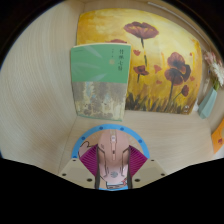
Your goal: Arrange mouse
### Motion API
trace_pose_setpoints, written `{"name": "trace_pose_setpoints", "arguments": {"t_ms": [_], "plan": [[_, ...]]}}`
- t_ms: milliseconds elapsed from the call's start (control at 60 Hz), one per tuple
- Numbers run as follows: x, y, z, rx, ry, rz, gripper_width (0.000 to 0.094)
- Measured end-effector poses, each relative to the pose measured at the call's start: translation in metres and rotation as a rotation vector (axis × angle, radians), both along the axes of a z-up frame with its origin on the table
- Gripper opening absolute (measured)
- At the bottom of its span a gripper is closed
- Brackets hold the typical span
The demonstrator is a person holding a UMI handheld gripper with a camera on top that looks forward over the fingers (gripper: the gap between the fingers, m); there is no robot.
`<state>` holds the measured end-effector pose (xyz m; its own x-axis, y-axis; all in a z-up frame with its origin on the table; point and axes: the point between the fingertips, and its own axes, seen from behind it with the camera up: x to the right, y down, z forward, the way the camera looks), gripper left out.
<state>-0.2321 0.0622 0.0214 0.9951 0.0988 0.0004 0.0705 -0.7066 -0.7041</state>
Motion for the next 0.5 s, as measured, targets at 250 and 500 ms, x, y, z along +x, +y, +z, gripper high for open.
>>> {"name": "trace_pose_setpoints", "arguments": {"t_ms": [250, 500], "plan": [[-0.004, -0.012, -0.032, -0.033, 0.002, -0.012, 0.0382], [-0.007, -0.016, -0.03, -0.089, 0.02, -0.025, 0.0693]]}}
